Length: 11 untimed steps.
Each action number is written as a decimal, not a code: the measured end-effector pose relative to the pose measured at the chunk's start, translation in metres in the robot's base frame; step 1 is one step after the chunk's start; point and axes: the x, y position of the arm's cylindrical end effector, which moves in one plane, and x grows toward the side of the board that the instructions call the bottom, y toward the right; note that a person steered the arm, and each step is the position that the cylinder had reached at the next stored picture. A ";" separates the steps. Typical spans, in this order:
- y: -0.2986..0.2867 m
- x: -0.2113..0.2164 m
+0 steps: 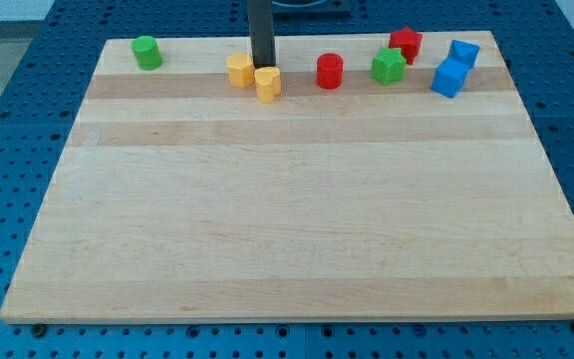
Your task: Push both the stars to the bottom side of the red circle
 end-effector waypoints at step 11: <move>0.173 0.011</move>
